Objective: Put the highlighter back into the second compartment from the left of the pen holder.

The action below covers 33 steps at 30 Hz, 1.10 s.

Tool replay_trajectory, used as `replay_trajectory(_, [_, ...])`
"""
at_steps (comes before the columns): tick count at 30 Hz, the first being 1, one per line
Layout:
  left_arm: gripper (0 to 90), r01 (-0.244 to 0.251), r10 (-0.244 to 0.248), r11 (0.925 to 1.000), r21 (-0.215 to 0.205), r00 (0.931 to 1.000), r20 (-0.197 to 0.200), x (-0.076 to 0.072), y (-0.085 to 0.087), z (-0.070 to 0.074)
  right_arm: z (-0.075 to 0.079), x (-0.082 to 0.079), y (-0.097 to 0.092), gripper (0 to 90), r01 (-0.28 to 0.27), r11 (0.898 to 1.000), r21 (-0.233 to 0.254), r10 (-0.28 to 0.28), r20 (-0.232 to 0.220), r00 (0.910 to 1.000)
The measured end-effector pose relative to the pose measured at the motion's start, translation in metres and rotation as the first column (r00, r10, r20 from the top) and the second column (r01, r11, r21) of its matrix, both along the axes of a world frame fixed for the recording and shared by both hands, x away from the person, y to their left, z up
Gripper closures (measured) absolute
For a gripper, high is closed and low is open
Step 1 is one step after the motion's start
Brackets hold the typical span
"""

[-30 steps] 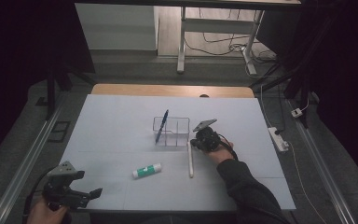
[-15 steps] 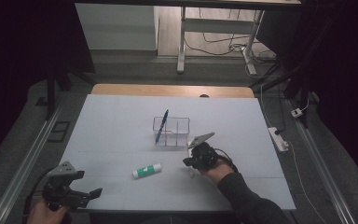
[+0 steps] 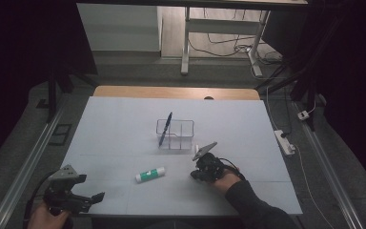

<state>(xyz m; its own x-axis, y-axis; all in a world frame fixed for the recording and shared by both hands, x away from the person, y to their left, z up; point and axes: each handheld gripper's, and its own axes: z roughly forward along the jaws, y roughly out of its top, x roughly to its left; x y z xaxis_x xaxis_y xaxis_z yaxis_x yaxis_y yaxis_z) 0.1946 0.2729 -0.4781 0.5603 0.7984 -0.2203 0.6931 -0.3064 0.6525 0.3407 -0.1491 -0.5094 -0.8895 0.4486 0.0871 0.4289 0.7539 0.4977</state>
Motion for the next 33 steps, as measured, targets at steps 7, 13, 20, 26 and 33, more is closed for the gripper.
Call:
replay_trajectory(7, [1.0, -0.001, 0.001, 1.0000, 0.001, 1.0000, -0.001, 0.000, 0.000, 0.000, 0.001, 0.003, -0.014, 88.5, 0.027, 1.000, -0.003, -0.027, 0.004, 0.9996])
replay_trajectory(13, [1.1, -0.001, 0.001, 1.0000, 0.001, 1.0000, -0.001, 0.000, 0.000, 0.000, 0.001, 0.004, -0.021, 88.5, 0.045, 0.999, -0.003, -0.045, 0.000, 0.9990])
replay_trajectory(20, [1.0, -0.003, 0.003, 1.0000, -0.001, 1.0000, -0.001, 0.000, 0.000, 0.000, 0.010, 0.003, -0.022, 74.5, 0.080, 0.996, 0.027, -0.080, 0.015, 0.9967])
replay_trajectory(26, [1.1, -0.003, 0.003, 1.0000, -0.001, 1.0000, -0.001, 0.000, 0.000, 0.000, 0.025, 0.008, -0.033, 51.3, 0.187, 0.982, 0.020, -0.188, 0.059, 0.9804])
replay_trajectory(33, [1.0, -0.001, 0.001, 1.0000, -0.003, 1.0000, -0.002, 0.001, 0.000, 0.000, 0.029, 0.019, -0.039, 25.8, 0.262, 0.965, 0.010, -0.261, 0.087, 0.9613])
